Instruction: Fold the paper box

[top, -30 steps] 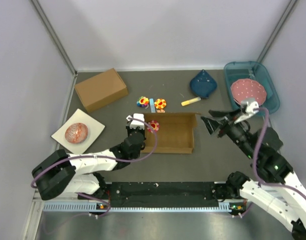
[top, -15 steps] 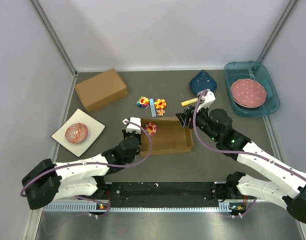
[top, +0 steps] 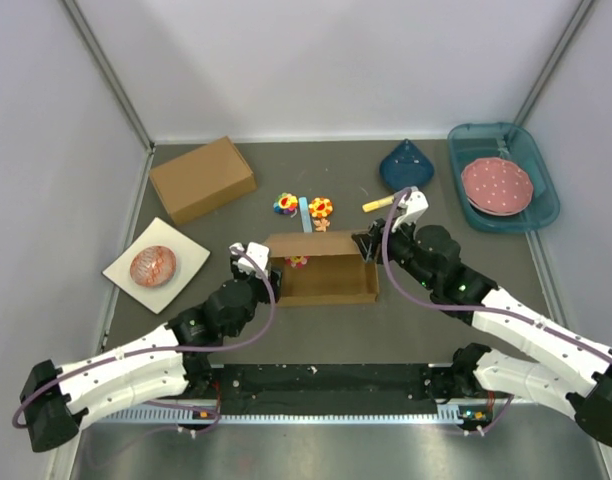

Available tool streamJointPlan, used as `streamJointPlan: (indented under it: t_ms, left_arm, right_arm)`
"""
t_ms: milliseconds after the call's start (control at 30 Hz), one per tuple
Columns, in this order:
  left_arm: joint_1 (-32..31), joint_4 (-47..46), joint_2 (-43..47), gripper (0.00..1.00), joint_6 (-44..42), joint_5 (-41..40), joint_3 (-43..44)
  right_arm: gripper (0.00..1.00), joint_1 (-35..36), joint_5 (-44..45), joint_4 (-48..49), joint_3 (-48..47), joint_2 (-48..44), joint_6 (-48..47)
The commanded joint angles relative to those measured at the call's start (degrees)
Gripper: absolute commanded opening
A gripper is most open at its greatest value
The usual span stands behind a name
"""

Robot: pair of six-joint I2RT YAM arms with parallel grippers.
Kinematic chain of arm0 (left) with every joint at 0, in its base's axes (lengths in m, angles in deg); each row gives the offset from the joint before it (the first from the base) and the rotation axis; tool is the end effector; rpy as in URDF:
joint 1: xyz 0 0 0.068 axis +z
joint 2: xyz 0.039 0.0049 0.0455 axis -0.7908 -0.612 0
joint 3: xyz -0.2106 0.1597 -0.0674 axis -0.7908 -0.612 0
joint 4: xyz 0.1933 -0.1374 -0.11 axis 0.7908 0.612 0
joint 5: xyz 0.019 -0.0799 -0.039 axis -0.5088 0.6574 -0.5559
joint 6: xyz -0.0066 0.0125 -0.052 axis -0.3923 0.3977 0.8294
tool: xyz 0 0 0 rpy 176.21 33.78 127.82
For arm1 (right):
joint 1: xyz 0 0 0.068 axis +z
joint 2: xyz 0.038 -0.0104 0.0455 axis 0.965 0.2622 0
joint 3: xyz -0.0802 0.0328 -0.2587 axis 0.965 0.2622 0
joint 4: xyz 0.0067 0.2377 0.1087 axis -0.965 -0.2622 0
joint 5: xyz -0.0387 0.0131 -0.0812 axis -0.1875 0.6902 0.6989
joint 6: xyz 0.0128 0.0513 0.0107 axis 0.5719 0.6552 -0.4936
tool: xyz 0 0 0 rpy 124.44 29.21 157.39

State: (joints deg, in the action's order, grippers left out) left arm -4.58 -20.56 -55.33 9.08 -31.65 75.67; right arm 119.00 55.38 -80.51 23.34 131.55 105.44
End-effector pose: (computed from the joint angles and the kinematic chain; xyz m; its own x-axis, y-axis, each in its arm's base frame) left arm 0.1101 -0.1308 0.2336 -0.2024 0.0731 -0.9766 0.3477 0.9376 -0.0018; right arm 0.1625 0.1502 0.3042 -0.2924 0.1374 -0.9464 -0.5129 0.8127 0.2765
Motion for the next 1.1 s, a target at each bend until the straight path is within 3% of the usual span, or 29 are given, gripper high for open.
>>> streamJointPlan:
  t_ms: [0, 267, 400, 600, 700, 967, 1067]
  left_arm:
    - [-0.2, 8.2, 4.0, 0.65, 0.4, 4.0, 3.8]
    - [-0.2, 22.5, 15.7, 0.64, -1.4, 12.9, 10.3]
    - [-0.2, 26.0, 17.9, 0.63, -2.9, 23.2, 15.6]
    - [-0.2, 25.0, 18.7, 0.6, -0.4, 27.0, 20.9]
    - [-0.2, 18.4, 19.3, 0.57, 0.6, 26.6, 18.9]
    - [-0.2, 5.5, 10.8, 0.48, 8.6, 9.8, 8.6]
    - [-0.1, 1.9, 6.4, 0.44, 11.2, 7.4, 4.8]
  right_arm:
    - [0.51, 0.4, 0.5, 1.1, -0.1, 0.6, 0.3]
    - [0.51, 0.4, 0.7, 0.0, -0.4, 2.0, -0.3]
    - [0.51, 0.4, 1.5, -0.3, -0.3, 2.2, -0.8]
    - [0.51, 0.4, 1.9, -1.1, 1.5, 2.6, -1.0]
    - [0.51, 0.4, 2.0, -1.1, 4.2, 2.1, -0.6]
    - [0.5, 0.4, 1.7, -2.2, 12.5, -1.2, 2.6]
    - [0.5, 0.4, 2.1, -3.0, 14.5, -2.2, 3.7]
